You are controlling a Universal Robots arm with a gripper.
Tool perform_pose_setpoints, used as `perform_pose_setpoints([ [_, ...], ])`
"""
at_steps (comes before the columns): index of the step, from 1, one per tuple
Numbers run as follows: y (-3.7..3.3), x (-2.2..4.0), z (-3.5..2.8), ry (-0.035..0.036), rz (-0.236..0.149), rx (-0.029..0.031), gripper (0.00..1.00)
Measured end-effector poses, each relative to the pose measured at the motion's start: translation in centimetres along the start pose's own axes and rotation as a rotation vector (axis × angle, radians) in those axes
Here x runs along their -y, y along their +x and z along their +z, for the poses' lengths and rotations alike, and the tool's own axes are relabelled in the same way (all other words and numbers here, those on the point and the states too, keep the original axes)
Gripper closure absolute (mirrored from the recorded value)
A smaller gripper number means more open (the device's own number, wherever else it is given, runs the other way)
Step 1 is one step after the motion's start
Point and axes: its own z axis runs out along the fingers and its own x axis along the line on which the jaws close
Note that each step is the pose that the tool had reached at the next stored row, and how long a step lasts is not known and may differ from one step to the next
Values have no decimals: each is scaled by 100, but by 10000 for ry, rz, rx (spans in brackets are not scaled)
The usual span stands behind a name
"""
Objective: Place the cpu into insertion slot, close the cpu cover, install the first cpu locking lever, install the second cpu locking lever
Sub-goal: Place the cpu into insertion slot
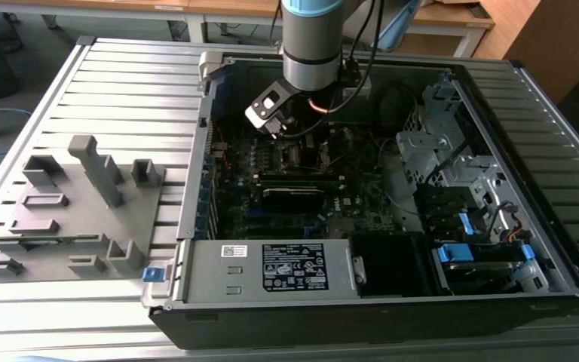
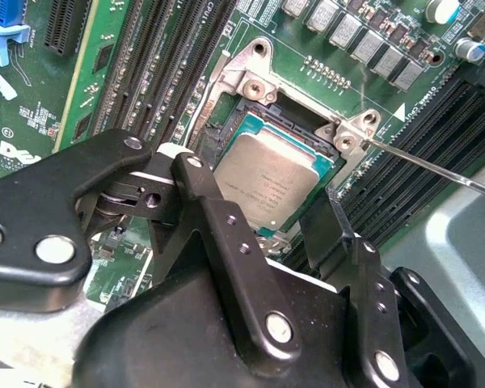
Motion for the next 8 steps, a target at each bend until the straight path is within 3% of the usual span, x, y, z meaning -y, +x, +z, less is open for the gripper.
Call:
perform_pose_setpoints([
  [6,0,0,1,0,0,1,33],
  [8,-2,1,-1,4,-1,11,40],
])
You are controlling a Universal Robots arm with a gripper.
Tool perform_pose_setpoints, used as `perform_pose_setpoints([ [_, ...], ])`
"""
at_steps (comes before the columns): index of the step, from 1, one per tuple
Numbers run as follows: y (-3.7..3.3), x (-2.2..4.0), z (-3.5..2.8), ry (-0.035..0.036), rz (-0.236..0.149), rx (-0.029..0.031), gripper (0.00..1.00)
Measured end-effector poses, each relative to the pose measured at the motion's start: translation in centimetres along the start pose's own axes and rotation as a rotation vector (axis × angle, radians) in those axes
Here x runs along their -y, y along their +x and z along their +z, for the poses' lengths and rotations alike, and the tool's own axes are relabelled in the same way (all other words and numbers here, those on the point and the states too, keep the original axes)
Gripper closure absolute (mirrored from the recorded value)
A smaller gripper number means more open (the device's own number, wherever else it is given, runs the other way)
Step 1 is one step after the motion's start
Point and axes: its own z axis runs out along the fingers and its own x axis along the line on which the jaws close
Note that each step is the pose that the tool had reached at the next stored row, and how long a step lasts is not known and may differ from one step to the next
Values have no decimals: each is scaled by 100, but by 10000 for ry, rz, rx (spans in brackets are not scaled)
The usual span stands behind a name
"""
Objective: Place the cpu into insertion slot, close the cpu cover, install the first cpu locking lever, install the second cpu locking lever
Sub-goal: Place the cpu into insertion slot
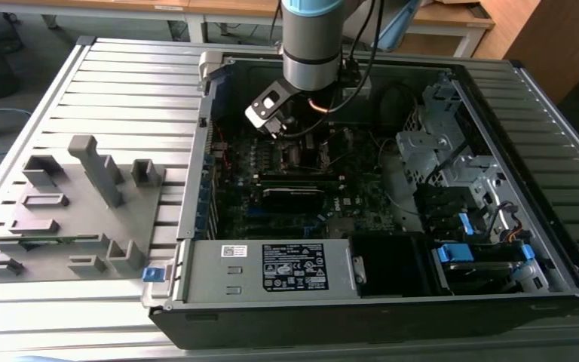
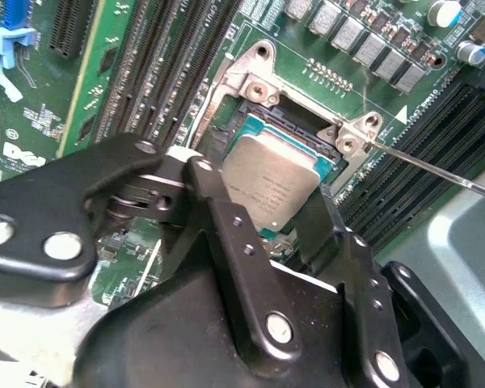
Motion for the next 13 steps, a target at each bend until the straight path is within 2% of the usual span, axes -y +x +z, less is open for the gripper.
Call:
perform_pose_setpoints([
  [2,1,0,1,-1,1,-7,40],
  [3,1,0,2,-3,1,-9,45],
  [13,3,-3,-21,-5,2,-16,45],
])
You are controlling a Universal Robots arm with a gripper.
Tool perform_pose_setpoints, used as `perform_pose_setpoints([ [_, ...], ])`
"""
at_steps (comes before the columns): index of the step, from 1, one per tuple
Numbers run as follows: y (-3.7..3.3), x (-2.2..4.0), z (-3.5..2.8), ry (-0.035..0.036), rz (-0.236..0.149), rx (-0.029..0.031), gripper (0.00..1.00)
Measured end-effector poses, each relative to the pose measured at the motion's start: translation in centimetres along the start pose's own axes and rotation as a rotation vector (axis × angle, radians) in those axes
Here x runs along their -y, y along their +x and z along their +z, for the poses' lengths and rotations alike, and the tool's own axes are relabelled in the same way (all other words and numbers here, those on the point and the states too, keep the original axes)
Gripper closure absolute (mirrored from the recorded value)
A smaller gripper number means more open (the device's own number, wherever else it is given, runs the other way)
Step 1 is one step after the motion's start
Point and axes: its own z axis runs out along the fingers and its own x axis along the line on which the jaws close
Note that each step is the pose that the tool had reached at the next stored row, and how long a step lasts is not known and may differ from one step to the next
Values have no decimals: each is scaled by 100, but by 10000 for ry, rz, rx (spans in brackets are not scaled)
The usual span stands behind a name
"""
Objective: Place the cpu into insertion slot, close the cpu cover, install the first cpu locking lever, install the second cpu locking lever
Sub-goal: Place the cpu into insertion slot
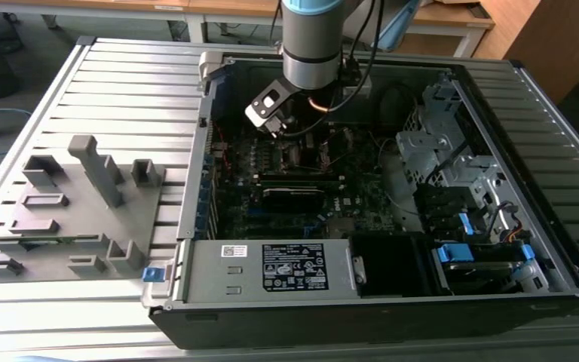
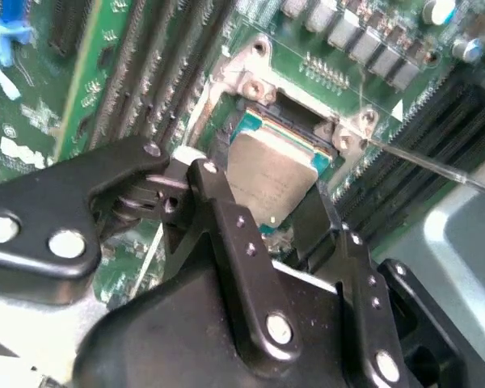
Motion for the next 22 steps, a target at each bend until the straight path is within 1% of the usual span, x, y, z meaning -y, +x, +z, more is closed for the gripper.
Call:
perform_pose_setpoints([
  [7,-1,6,-4,1,0,6,45],
  [12,-1,8,-4,1,-2,22,45],
  [13,-1,8,-4,8,-2,24,45],
  [15,-1,8,-3,101,0,24,45],
  [22,-1,2,2,104,-2,23,45],
])
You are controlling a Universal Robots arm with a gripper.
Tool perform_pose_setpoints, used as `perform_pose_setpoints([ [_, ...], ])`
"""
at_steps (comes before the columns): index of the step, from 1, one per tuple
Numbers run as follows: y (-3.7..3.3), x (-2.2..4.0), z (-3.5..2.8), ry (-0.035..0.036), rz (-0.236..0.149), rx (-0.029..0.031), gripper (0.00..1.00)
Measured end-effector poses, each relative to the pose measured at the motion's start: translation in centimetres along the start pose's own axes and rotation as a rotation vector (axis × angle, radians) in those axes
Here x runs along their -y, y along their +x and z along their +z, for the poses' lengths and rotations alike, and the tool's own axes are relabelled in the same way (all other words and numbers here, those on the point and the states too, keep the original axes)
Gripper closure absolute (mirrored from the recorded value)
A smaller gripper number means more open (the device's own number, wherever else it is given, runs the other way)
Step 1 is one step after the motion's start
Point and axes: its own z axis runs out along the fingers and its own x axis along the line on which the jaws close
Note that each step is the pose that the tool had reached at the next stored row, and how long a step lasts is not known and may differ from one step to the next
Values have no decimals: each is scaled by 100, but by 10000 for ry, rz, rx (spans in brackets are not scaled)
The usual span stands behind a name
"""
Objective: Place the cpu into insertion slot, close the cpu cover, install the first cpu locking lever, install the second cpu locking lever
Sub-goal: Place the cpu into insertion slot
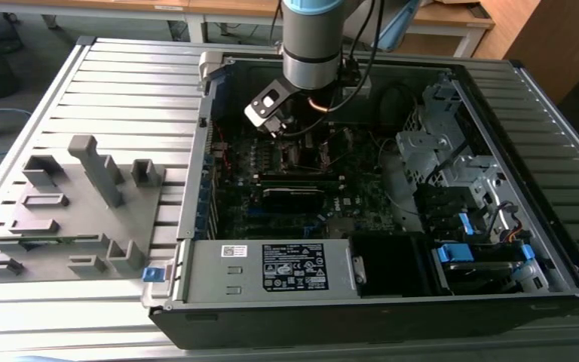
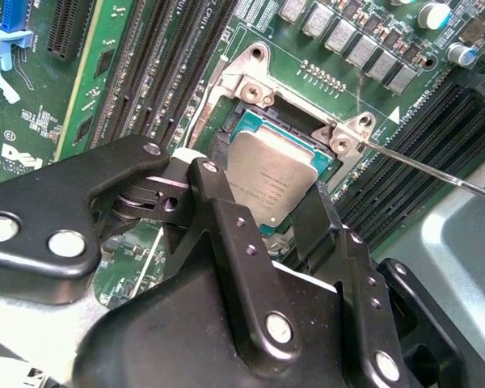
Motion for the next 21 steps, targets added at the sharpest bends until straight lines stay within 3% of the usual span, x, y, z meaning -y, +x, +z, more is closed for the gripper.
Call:
perform_pose_setpoints([
  [21,0,-1,22,2,-32,0,45],
])
